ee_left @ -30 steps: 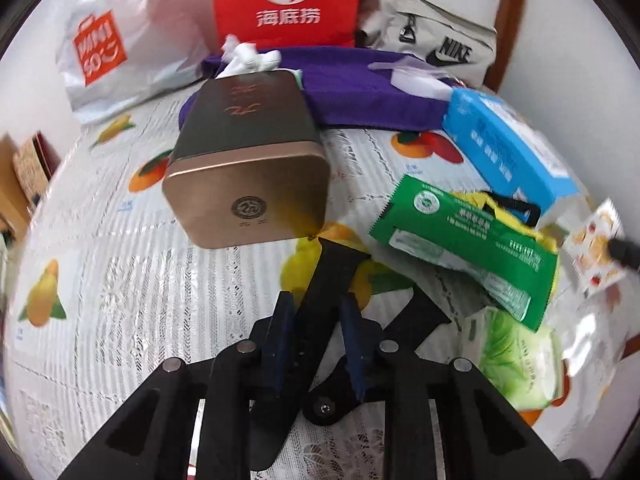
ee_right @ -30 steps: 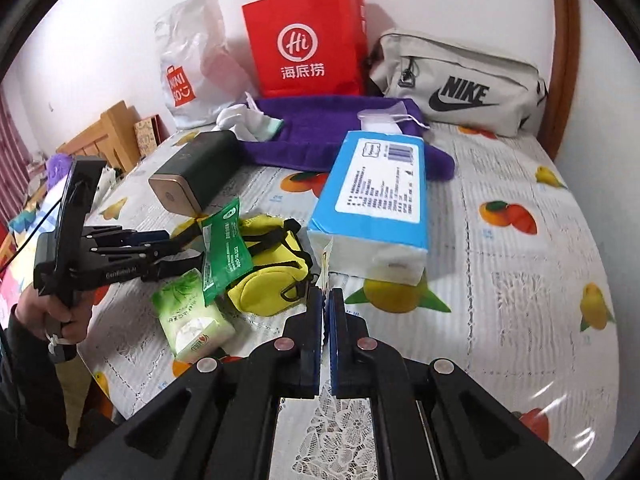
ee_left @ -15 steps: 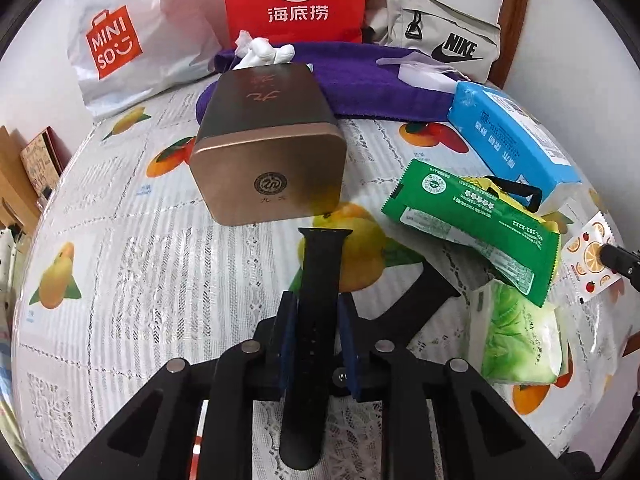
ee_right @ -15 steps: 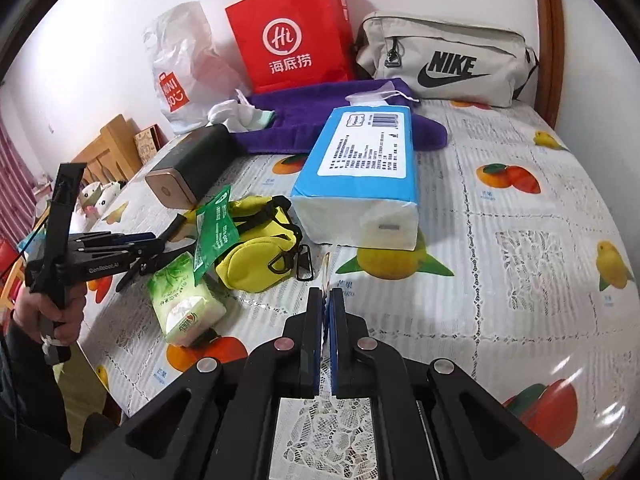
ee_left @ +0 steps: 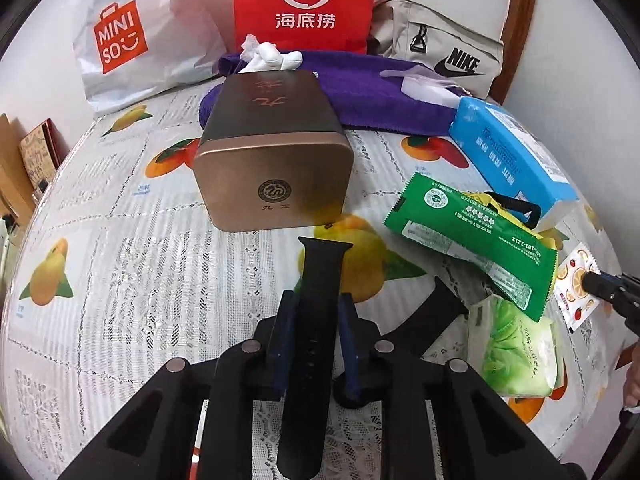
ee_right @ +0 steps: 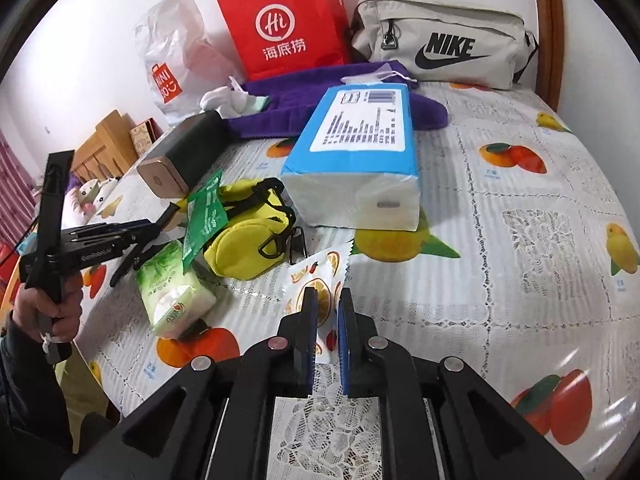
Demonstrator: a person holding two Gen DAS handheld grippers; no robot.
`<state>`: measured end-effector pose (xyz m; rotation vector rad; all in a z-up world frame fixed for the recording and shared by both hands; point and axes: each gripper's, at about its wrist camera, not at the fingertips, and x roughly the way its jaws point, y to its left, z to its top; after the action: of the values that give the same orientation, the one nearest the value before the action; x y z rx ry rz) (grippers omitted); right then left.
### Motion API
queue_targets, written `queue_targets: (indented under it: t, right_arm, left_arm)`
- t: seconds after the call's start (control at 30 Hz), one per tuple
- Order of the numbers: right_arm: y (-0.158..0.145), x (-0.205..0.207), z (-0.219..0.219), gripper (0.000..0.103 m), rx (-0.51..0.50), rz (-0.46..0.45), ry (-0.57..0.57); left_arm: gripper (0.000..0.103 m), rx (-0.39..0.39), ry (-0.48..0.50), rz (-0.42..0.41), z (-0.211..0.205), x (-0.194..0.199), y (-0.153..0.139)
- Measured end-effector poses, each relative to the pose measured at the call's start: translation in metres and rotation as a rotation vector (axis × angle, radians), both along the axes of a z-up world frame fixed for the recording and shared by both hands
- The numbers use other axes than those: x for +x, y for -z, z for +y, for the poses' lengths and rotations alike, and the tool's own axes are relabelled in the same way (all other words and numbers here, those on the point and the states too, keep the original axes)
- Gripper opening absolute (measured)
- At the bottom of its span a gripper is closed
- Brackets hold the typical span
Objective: Organize soft objects
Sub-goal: 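Grasp the black watch strap on the bed with the left gripper, then grasp the fruit-print packet with the right gripper while the left gripper carries the strap toward the towel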
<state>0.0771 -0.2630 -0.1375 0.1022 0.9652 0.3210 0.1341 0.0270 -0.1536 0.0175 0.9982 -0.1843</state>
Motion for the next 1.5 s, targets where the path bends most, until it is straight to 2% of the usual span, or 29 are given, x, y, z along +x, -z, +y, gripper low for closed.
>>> queue_targets:
  t: [0.13, 0.23, 0.43, 0.87, 1.17, 1.5]
  right_arm:
    - [-0.012, -0.004, -0.002, 0.003, 0.04, -0.026, -0.012]
    - [-0.021, -0.006, -0.002, 0.003, 0.028, -0.049, -0.015]
    - [-0.027, -0.006, -0.005, 0.003, 0.016, -0.059, -0.006]
    - [-0.062, -0.002, 0.0, 0.003, 0.002, -0.131, -0.049]
    - [-0.086, 0.022, 0.006, 0.003, 0.002, -0.176, -0.067]
    - [-0.105, 0.074, 0.018, 0.003, 0.004, -0.209, -0.103]
  left_arm:
    - [0.019, 0.003, -0.01, -0.006, -0.002, -0.002, -0.002]
    - [0.019, -0.024, -0.021, -0.006, 0.002, -0.005, -0.004]
    - [0.019, -0.026, -0.029, -0.014, 0.006, -0.013, -0.011]
    - [0.02, -0.056, -0.03, -0.09, 0.009, -0.024, -0.058]
    - [0.02, -0.079, -0.054, -0.127, 0.013, -0.01, -0.085]
    - [0.02, -0.09, -0.047, -0.153, 0.004, 0.023, -0.107]
